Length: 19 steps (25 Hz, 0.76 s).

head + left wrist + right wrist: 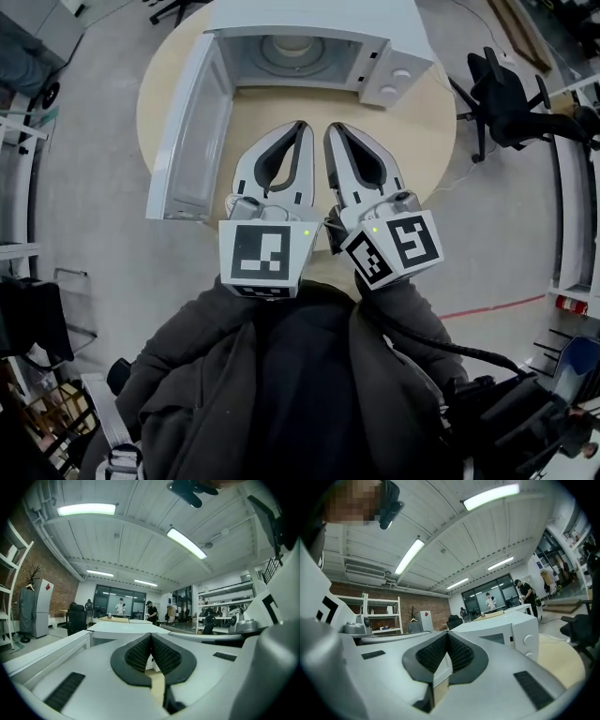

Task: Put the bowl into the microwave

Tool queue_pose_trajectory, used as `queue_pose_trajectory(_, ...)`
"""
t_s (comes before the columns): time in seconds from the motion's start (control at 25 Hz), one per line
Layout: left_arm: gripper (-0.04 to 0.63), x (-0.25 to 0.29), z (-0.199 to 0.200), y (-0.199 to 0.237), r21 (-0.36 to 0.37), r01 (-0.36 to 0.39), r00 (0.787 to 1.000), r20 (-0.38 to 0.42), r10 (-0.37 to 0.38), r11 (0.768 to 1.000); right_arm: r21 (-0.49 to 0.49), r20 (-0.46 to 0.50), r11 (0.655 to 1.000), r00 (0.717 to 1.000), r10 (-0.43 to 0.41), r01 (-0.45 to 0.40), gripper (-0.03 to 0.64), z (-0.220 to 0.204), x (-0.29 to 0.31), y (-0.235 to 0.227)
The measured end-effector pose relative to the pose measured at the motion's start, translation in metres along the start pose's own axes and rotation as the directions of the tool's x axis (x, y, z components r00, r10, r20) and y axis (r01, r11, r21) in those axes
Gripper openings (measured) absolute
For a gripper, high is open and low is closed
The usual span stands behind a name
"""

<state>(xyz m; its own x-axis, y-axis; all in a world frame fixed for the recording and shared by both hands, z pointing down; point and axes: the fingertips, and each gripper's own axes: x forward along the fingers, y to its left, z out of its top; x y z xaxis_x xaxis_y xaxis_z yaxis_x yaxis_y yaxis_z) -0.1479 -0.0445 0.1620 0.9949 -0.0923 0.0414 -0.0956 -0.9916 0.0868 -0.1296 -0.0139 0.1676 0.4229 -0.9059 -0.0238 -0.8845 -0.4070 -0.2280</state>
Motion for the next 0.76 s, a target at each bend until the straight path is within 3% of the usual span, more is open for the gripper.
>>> queue_pose_trajectory(0.24,0.009,-0.008,0.009,-0.01,0.0,0.02,0.999,0.025,-0.02,1.0,-0.053,0.031,0.998,0.999,-0.033,0.035,0.008,0.012,-0.014,0.007)
queue_pose_trajectory(0.76,0.009,-0.018,0.01,-0.015,-0.002,0.046,0.999,0.023,-0.046,0.999,-0.061,0.043,0.996,0.997,-0.066,0.069,0.008,0.014,-0.024,0.012)
